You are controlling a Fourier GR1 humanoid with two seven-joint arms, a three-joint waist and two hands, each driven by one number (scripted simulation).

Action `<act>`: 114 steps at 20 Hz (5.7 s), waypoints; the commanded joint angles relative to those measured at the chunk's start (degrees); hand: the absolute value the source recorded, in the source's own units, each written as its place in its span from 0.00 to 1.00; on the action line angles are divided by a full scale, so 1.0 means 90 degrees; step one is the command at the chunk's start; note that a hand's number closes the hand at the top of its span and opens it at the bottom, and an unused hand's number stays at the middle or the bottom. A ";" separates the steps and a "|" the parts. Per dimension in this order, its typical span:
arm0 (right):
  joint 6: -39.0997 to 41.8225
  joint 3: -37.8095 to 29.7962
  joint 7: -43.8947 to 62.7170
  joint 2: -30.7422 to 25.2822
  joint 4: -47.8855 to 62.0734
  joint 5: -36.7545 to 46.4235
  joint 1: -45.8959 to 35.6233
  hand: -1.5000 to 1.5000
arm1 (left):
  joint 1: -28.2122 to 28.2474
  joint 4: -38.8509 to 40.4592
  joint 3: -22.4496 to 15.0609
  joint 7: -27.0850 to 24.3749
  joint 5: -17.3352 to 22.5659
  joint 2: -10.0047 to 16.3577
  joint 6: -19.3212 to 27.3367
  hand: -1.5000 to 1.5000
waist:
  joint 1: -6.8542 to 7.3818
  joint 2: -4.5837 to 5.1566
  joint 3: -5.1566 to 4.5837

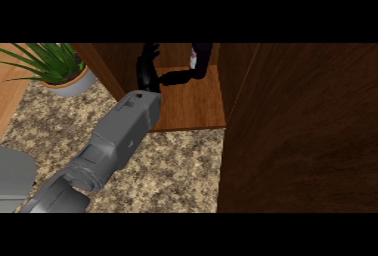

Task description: Pick up the wine, place it into the cabinet and close the cabinet

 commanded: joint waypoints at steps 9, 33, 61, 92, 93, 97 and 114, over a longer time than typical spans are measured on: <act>-0.0002 0.0292 0.0376 0.0044 -0.0935 -0.0219 0.0279 0.00 | 0.0161 0.0251 0.0154 -0.0279 -0.0170 0.0415 -0.0530 0.00 | 0.0044 0.0025 -0.0029; -0.0292 0.0308 0.0629 0.0118 -0.1104 -0.0081 0.0362 0.00 | 0.1245 -0.2444 0.0267 -0.0708 -0.0358 0.0180 -0.1676 0.00 | 0.0439 -0.0133 -0.0021; -0.0579 0.0431 0.1308 -0.0274 -0.1515 -0.0071 -0.0015 0.00 | 0.6465 -0.9488 -0.2222 0.0319 -0.1564 0.0570 -0.0243 0.00 | 0.0398 -0.0096 -0.0024; -0.1143 0.4070 0.2740 0.0884 0.0286 0.0688 -0.2551 1.00 | 0.9949 -1.2123 0.0062 -0.0365 0.0043 0.3645 -0.2568 0.00 | 0.0617 -0.0123 -0.0063; -0.1455 0.4135 0.2332 0.0887 0.0908 0.0675 -0.2786 1.00 | 1.0085 -1.2399 0.0101 -0.0206 0.0064 0.3750 -0.2452 0.00 | 0.0709 -0.0113 -0.0055; -0.2495 0.4147 0.2301 0.0889 0.1421 0.0628 -0.3930 1.00 | 1.0065 -1.2076 0.0516 -0.0295 0.0483 0.3808 -0.3021 0.00 | 0.0659 -0.0091 -0.0059; -0.3583 0.2143 0.1468 0.0908 0.5794 -0.1845 -0.8693 1.00 | 1.0494 -1.1892 0.2101 -0.0206 0.1549 0.4579 -0.4604 0.00 | 0.0971 -0.0011 -0.0042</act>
